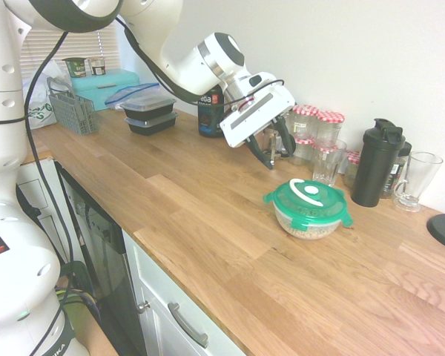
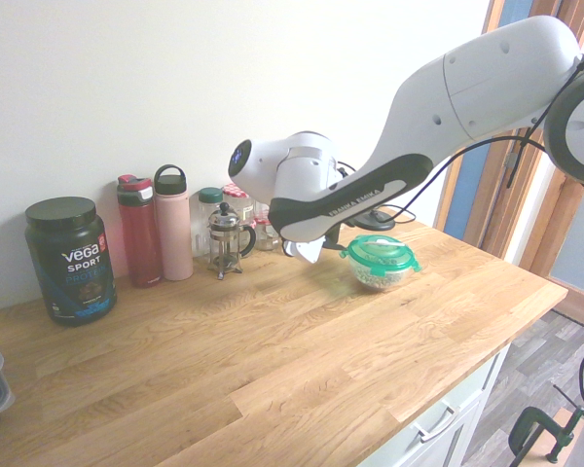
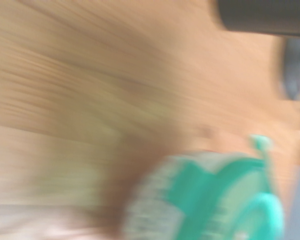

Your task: Cover the lid of food container

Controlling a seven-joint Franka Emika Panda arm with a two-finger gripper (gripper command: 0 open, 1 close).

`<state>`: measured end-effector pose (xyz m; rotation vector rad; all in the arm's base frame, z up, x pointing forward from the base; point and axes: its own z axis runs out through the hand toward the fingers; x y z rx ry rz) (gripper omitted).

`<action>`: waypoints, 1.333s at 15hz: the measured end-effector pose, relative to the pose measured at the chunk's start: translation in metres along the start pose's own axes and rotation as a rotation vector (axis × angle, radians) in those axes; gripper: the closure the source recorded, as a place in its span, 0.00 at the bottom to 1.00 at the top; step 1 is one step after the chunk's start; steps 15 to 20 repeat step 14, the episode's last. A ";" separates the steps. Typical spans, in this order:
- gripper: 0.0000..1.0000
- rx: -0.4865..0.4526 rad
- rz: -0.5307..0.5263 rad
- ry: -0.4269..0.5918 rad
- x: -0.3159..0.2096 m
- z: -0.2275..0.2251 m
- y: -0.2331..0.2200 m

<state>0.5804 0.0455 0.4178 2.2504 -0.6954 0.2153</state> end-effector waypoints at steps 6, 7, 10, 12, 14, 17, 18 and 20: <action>0.00 0.339 0.081 -0.278 0.017 -0.062 0.009; 0.00 0.392 0.090 -0.323 0.018 -0.063 0.012; 0.00 0.572 0.150 -0.427 0.023 -0.057 0.026; 0.00 0.700 0.208 -0.444 0.012 -0.053 0.037; 0.00 0.819 0.270 -0.427 -0.003 -0.052 0.042; 0.00 0.819 0.270 -0.427 -0.003 -0.052 0.042; 0.00 0.819 0.270 -0.427 -0.003 -0.052 0.042; 0.00 0.819 0.270 -0.427 -0.003 -0.052 0.042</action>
